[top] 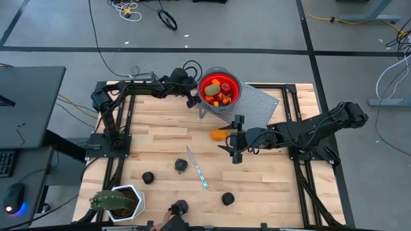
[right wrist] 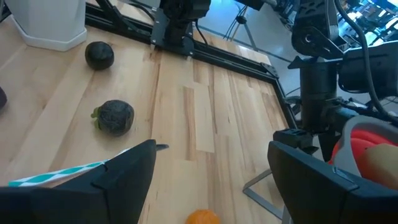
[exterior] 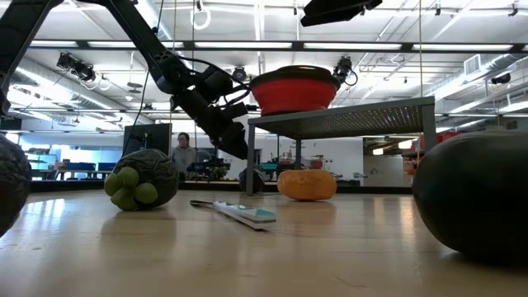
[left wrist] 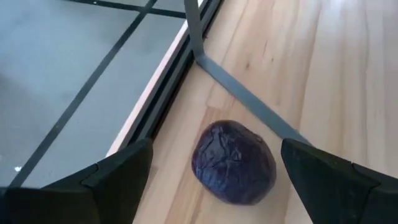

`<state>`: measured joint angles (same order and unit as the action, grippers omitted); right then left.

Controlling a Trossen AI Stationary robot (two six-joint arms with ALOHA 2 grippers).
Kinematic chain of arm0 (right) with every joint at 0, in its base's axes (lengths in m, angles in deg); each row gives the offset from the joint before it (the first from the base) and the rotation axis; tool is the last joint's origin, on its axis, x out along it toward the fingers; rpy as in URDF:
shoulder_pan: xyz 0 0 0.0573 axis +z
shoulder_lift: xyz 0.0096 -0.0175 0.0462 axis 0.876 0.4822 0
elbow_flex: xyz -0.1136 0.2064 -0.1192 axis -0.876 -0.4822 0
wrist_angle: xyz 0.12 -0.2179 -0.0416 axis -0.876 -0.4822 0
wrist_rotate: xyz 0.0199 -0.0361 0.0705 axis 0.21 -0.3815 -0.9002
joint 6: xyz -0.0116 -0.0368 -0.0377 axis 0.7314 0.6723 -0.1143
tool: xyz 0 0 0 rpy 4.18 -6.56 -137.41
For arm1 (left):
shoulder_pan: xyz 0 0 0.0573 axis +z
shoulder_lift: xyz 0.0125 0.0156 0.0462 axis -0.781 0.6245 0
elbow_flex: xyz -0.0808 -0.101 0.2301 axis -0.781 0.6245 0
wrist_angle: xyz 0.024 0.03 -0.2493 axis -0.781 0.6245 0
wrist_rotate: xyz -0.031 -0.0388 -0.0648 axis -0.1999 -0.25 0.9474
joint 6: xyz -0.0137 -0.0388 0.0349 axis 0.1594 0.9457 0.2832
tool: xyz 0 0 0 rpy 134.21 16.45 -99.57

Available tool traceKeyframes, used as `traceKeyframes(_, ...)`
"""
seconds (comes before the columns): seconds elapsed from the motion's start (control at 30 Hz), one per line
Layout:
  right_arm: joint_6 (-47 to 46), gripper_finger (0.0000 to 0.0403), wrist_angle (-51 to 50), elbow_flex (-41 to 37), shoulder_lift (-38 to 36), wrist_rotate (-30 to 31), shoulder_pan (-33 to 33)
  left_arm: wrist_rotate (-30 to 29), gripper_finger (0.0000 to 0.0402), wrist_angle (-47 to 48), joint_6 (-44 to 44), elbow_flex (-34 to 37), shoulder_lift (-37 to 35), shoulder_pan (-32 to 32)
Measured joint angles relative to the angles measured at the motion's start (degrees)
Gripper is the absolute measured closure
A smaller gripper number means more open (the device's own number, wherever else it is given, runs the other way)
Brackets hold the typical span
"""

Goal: Pick & Place Fruit
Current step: Put the mangosteen into the red strainer bowl

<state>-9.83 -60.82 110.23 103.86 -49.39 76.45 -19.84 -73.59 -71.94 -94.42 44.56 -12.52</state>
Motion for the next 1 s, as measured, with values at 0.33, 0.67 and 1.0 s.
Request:
traceKeyframes(0.33,0.4,0.0085,-0.7,0.0,0.0,-0.4,-0.4,-2.5,0.0036,7.2,0.1,-7.7,8.1,-0.5)
traceKeyframes(0.67,0.1,0.0085,-1.2,0.0,0.0,-0.3,-0.8,-2.9,0.0036,7.0,0.6,-8.5,9.2,-0.5)
traceKeyframes(1.0,0.0,0.0085,-1.3,0.0,0.0,-0.1,-0.8,-4.3,0.0036,7.7,2.0,-8.8,11.9,-1.0)
